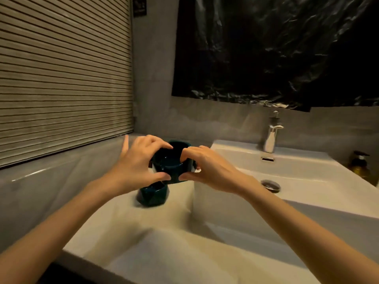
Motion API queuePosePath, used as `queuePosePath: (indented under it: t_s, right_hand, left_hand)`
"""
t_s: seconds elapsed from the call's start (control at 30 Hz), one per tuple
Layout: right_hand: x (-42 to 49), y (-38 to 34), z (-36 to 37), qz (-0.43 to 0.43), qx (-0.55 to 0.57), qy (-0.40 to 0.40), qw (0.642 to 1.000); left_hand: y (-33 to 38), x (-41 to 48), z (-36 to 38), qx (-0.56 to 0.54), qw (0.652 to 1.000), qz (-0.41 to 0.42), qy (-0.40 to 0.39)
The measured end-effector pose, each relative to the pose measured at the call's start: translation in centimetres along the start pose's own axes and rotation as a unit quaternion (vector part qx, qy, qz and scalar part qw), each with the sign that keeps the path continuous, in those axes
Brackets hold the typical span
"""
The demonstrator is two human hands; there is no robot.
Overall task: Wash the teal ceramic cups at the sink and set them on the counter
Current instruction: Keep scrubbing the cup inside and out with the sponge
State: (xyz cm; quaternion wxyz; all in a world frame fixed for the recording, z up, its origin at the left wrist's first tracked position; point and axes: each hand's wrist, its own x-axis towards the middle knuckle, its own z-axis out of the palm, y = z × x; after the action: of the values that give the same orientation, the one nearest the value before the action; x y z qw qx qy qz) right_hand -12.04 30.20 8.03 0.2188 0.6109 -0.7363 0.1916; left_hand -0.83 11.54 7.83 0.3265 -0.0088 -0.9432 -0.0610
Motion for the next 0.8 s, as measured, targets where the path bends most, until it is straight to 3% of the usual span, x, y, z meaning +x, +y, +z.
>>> queuePosePath:
  t_s: [0.17,0.37,0.8]
  right_hand:
    - [2.3,-2.1,7.3,-0.019,0.076,0.009,0.997]
    - [3.7,-4.9,14.1,-0.007,0.139,0.004,0.990]
    - [5.0,-6.7,20.6,0.021,0.175,-0.056,0.983]
  left_hand:
    - [-5.1,-5.2,0.4,-0.072,0.980,-0.187,0.007]
    - [-10.2,-10.5,2.8,-0.178,0.940,-0.291,-0.004]
    - [-14.2,-15.2,5.2,-0.264,0.899,-0.349,-0.014]
